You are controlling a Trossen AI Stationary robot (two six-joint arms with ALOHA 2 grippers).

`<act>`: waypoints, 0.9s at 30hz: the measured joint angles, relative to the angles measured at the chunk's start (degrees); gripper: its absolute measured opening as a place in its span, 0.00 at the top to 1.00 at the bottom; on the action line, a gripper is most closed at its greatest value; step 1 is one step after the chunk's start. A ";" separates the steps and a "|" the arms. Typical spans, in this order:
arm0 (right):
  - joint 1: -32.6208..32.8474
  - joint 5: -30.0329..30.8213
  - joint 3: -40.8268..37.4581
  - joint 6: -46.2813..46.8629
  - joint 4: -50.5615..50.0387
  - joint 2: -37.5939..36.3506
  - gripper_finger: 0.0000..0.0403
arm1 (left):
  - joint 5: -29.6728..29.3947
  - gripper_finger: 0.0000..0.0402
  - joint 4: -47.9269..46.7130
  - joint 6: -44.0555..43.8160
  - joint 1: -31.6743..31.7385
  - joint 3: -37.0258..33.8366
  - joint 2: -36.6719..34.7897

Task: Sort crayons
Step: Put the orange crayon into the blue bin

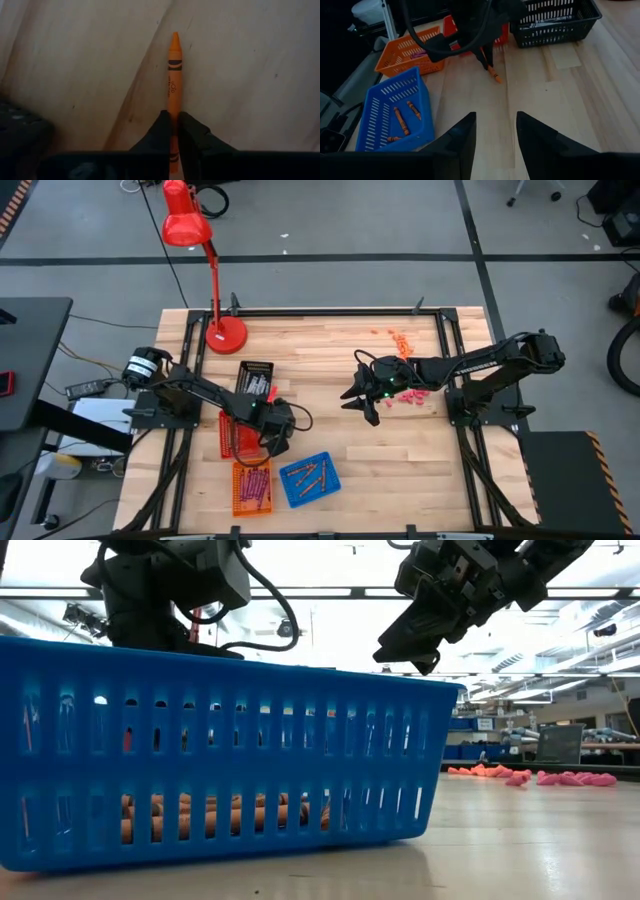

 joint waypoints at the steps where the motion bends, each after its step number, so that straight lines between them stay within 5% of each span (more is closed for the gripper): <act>1: 0.00 0.01 0.00 0.00 0.00 0.00 0.64 | 0.01 0.96 0.01 -1.20 0.00 0.00 0.00; 27: -0.04 2.93 0.00 -0.42 -1.51 0.00 0.64 | 5.73 0.95 4.16 -8.82 -2.64 10.73 0.26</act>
